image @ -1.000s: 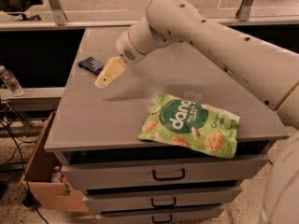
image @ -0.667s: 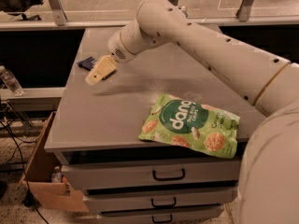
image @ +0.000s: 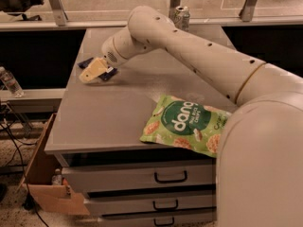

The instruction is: Pick rxbar blueberry

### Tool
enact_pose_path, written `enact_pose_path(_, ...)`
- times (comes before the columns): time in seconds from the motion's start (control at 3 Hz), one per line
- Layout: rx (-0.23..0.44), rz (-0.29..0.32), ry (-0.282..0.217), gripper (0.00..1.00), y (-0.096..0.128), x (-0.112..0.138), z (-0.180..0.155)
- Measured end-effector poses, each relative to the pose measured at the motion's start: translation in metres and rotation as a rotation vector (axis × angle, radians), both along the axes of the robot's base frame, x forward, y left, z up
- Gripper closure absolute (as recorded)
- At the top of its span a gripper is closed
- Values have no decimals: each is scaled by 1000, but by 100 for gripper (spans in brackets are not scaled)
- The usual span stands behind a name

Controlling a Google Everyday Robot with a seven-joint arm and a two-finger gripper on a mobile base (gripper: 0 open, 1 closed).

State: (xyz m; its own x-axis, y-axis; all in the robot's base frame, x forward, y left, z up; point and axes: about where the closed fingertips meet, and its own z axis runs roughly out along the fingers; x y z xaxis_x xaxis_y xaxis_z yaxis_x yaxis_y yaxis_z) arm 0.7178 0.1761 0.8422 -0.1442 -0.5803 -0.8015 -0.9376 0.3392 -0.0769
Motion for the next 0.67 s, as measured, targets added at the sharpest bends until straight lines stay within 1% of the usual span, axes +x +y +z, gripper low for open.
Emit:
enact_pose_path(0.33,16,-31,13,42,7,9,-8)
enact_pose_path(0.67,31,-40,2,64,9,13,-1)
